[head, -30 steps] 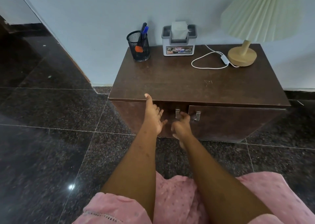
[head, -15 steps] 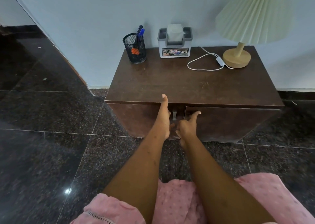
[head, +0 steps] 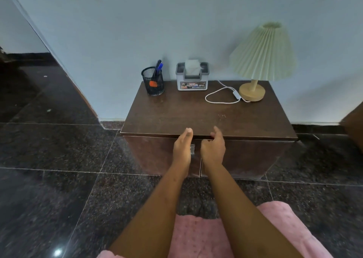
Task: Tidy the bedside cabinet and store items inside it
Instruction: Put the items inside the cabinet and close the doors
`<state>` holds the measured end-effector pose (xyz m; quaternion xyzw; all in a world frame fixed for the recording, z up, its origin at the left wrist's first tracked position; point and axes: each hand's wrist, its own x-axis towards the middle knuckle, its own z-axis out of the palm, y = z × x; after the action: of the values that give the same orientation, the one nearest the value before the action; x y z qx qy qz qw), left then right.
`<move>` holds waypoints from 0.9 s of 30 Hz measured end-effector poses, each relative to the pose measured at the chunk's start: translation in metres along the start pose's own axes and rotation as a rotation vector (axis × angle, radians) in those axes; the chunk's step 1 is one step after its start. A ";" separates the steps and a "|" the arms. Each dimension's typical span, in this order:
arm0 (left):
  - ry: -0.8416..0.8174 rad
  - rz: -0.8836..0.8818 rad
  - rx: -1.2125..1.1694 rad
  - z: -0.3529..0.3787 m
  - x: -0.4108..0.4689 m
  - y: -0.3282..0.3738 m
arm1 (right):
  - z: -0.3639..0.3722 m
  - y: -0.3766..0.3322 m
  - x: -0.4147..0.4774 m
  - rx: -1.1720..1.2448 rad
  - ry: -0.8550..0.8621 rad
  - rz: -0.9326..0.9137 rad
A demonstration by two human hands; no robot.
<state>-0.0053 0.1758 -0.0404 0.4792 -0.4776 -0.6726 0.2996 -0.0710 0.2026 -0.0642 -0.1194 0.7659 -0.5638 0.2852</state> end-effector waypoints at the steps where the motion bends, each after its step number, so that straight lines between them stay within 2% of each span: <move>1: -0.018 0.014 0.014 0.002 -0.003 0.000 | -0.002 -0.007 -0.002 -0.017 0.067 -0.093; 6: -0.061 0.115 0.087 0.011 0.018 -0.001 | -0.005 -0.034 0.021 -0.027 0.037 -0.310; 12: 0.185 0.397 0.251 0.044 0.136 0.011 | -0.004 -0.042 0.128 -0.269 0.044 -0.658; 14: 0.226 0.430 0.259 0.060 0.179 0.017 | 0.006 -0.039 0.166 -0.352 0.004 -0.724; 19: 0.265 0.331 0.223 0.054 0.231 0.052 | 0.035 -0.048 0.215 -0.523 -0.137 -0.681; 24: 0.016 0.074 0.045 0.040 0.262 0.097 | 0.054 -0.097 0.249 -0.525 -0.189 -0.526; 27: -0.072 -0.006 0.092 0.046 0.256 0.109 | 0.052 -0.107 0.252 -0.597 -0.224 -0.473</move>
<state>-0.1462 -0.0684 -0.0266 0.4693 -0.5172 -0.6676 0.2579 -0.2596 -0.0017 -0.0511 -0.4309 0.8117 -0.3497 0.1822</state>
